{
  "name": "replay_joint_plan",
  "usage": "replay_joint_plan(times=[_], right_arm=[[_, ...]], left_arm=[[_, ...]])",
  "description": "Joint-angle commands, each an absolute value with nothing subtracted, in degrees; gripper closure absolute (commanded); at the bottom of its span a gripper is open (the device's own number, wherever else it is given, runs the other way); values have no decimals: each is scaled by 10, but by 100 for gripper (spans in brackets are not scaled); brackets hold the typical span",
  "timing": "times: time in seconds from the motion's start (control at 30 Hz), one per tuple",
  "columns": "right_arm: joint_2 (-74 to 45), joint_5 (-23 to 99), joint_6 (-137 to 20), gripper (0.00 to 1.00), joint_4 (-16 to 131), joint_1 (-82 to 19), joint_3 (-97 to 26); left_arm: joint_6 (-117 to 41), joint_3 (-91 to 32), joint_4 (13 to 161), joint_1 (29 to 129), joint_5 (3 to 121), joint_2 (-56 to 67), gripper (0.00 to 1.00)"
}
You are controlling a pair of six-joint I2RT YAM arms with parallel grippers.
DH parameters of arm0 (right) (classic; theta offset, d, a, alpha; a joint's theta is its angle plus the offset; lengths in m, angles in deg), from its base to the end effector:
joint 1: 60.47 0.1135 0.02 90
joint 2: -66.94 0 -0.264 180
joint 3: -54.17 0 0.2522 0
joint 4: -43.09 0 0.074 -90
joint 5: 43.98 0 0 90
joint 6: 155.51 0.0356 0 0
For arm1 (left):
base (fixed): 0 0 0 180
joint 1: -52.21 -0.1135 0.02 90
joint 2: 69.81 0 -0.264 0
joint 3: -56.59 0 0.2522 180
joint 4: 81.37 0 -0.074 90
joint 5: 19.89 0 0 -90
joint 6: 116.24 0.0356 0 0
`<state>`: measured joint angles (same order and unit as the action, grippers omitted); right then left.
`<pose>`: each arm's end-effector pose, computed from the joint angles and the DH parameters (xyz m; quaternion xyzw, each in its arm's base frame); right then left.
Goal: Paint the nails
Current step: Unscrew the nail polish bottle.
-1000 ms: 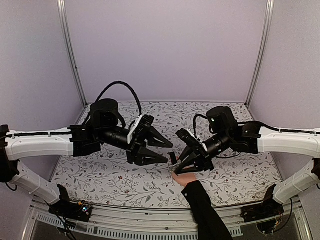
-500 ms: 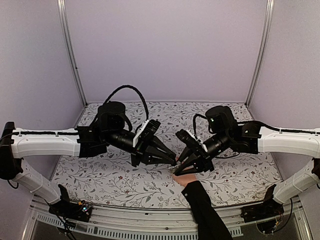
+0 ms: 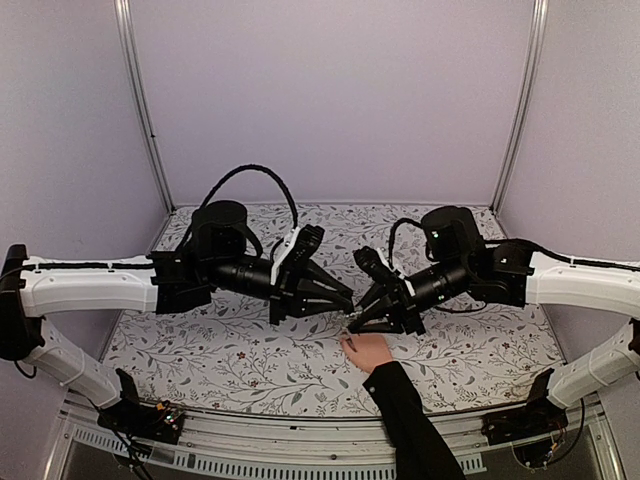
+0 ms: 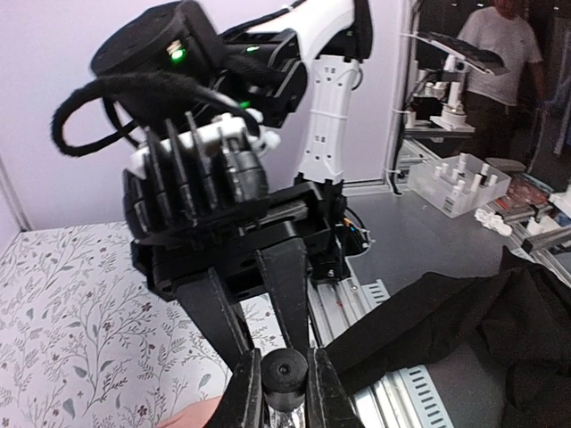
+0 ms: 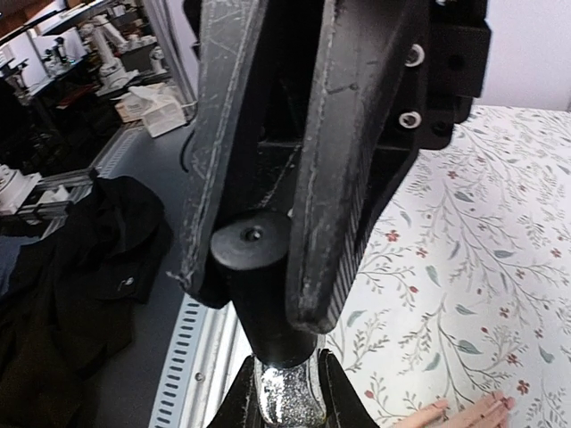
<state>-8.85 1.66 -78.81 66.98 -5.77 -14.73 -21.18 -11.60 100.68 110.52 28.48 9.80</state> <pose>0.1479 0.2519 0.2883 -0.6048 0.5631 0.4688 0.3120 0.1474 -0.2837 0.3069 0.5700 0.4857 -0.5132 0.4192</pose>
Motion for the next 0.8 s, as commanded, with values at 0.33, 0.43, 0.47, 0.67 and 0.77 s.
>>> replay_joint_plan(times=[0.33, 0.43, 0.47, 0.67, 0.77], right_arm=[[-87, 342, -725, 100, 574, -54, -163], [-90, 382, -721, 100, 552, -54, -165], [-91, 392, -720, 100, 550, -54, -165], [-108, 425, -720, 100, 544, -54, -170], [-113, 437, -719, 100, 539, -54, -170]], left_arm=[[-299, -114, 1107, 1119, 557, 119, 100], [-318, -120, 1110, 1121, 608, 131, 100], [-324, -123, 1110, 1123, 621, 135, 100], [-357, -147, 1099, 1144, 715, 163, 100], [-384, -171, 1064, 1148, 768, 183, 100]])
